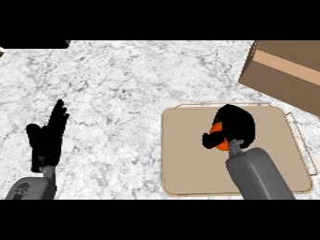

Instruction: Pick the squash from the tray and place it in the cardboard box

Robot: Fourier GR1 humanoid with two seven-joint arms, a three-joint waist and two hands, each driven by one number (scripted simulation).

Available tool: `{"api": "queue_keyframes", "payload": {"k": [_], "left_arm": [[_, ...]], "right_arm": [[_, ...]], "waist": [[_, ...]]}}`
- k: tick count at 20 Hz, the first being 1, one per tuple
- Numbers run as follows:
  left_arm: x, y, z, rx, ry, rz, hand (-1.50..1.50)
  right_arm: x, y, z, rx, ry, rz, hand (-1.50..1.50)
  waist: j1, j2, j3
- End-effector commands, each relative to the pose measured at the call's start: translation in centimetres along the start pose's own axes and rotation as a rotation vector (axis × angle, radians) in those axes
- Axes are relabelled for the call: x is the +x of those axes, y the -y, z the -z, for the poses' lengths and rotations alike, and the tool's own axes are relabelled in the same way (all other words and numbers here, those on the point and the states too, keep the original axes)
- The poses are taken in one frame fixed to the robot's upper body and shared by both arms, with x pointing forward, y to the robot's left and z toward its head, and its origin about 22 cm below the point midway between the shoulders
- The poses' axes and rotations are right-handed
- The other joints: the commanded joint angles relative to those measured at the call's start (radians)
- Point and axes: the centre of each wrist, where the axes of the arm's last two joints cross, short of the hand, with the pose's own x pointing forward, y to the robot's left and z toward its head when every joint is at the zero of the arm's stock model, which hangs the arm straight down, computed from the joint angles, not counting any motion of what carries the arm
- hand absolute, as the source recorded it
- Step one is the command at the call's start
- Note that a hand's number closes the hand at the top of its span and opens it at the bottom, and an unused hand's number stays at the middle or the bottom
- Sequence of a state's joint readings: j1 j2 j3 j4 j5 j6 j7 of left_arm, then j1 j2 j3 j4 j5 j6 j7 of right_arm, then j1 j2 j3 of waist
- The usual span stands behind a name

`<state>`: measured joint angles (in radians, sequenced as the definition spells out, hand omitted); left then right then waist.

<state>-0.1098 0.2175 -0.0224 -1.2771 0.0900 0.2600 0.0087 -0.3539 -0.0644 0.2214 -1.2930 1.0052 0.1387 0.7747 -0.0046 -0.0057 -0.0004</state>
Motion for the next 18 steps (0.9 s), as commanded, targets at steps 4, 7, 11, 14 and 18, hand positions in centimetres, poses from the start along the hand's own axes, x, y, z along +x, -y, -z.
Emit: {"api": "queue_keyframes", "payload": {"k": [4,7,11,14,18], "left_arm": [[0.5,-0.8,-0.2,0.020,0.009,0.011,0.00],[-0.8,0.2,-1.0,0.006,0.005,0.015,0.00],[0.6,-1.3,0.6,0.002,-0.005,0.003,0.00],[0.7,-1.3,0.8,0.018,-0.001,-0.009,0.00],[-1.2,-2.2,-1.0,0.000,0.005,-0.010,0.00]], "right_arm": [[-4.9,-0.1,-3.3,0.034,0.408,-0.181,1.50],[-6.2,4.2,-4.5,-0.058,0.445,-0.178,1.50],[-5.4,8.5,-9.7,-0.155,0.506,-0.147,1.50],[-6.7,11.6,-11.8,-0.247,0.532,-0.074,1.50],[-6.5,16.3,-14.2,-0.347,0.500,0.023,1.50]], "waist": [[-0.011,-0.001,0.001],[-0.006,0.002,0.000],[-0.013,0.000,-0.001],[-0.017,0.001,0.000],[-0.001,0.002,-0.001]]}}
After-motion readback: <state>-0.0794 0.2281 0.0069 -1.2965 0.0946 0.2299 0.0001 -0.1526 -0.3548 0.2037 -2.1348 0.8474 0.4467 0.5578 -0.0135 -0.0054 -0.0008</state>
